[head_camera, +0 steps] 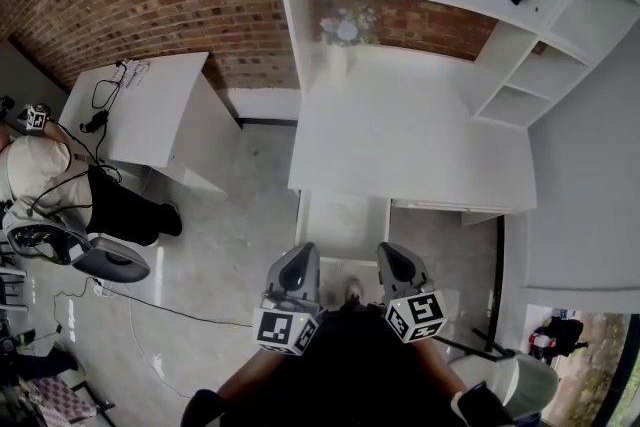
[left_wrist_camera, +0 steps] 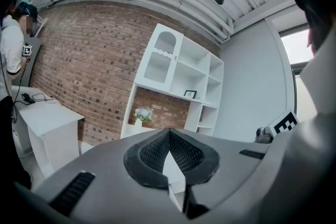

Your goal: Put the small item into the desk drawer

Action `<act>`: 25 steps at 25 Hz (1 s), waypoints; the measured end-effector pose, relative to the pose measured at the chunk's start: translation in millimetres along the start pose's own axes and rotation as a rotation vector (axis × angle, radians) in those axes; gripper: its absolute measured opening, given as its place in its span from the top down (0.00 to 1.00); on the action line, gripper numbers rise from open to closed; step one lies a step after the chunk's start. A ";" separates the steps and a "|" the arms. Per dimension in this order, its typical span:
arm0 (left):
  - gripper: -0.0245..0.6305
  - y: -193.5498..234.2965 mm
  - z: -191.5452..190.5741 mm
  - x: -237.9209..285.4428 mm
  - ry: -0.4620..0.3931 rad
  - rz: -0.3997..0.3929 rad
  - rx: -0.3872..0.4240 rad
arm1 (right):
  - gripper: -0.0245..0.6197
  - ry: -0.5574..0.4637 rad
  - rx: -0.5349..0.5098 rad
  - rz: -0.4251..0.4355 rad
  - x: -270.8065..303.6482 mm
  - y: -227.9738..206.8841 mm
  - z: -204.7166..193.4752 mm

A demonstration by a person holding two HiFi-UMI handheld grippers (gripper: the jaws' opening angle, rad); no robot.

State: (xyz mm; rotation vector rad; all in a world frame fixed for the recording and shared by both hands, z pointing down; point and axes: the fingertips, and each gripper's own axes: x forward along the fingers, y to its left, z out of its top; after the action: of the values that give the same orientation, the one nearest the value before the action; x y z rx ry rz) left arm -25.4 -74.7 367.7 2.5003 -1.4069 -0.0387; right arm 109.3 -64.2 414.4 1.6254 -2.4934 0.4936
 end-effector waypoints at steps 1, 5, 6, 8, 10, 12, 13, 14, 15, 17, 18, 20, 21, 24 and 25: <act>0.93 0.1 1.1 0.7 -0.002 -0.002 -0.001 | 0.94 -0.002 0.004 -0.005 -0.4 0.3 -0.1; 0.93 -1.4 1.9 2.6 -0.004 -0.020 0.004 | 0.94 -0.004 0.004 -0.017 0.0 1.7 -0.1; 0.93 -1.3 1.3 2.9 -0.002 -0.024 0.003 | 0.94 -0.004 0.004 -0.018 0.4 2.5 0.0; 0.93 -0.9 0.1 3.8 -0.003 -0.035 0.002 | 0.94 -0.006 0.003 -0.021 1.2 3.8 0.7; 0.93 -1.1 1.5 4.7 -0.005 -0.039 0.004 | 0.94 -0.007 0.003 -0.022 1.3 4.4 2.1; 0.93 -1.5 4.0 6.0 -0.006 -0.040 0.007 | 0.94 -0.006 0.002 -0.024 1.1 3.9 3.8; 0.93 -1.3 4.8 6.5 -0.007 -0.040 0.010 | 0.94 -0.005 0.002 -0.025 1.4 3.7 4.5; 0.93 -0.5 5.5 6.7 -0.008 -0.040 0.012 | 0.94 -0.006 0.001 -0.025 2.0 3.9 4.8; 0.93 0.4 5.7 6.6 -0.008 -0.039 0.012 | 0.94 -0.006 0.000 -0.025 2.7 4.3 4.6; 0.93 2.1 4.9 6.0 -0.005 -0.039 0.012 | 0.94 -0.007 -0.001 -0.025 4.1 5.7 3.7; 0.93 2.5 4.7 5.8 -0.004 -0.040 0.012 | 0.94 -0.006 -0.001 -0.025 4.6 6.3 3.5; 0.93 3.0 5.2 5.8 -0.004 -0.042 0.012 | 0.94 -0.005 0.000 -0.026 5.6 7.3 4.1; 0.93 3.6 5.6 5.7 -0.004 -0.042 0.012 | 0.94 -0.006 0.000 -0.026 6.0 8.0 4.6; 0.93 6.3 6.7 4.2 -0.006 -0.042 0.014 | 0.94 -0.008 -0.001 -0.025 7.6 11.5 5.1; 0.93 7.0 6.8 3.5 -0.008 -0.043 0.015 | 0.94 -0.009 -0.003 -0.025 7.9 12.5 4.9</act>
State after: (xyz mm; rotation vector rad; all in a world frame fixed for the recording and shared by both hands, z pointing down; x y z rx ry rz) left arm -30.4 -82.6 363.2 2.5456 -1.3610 -0.0460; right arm 95.1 -68.0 409.4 1.6596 -2.4754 0.4811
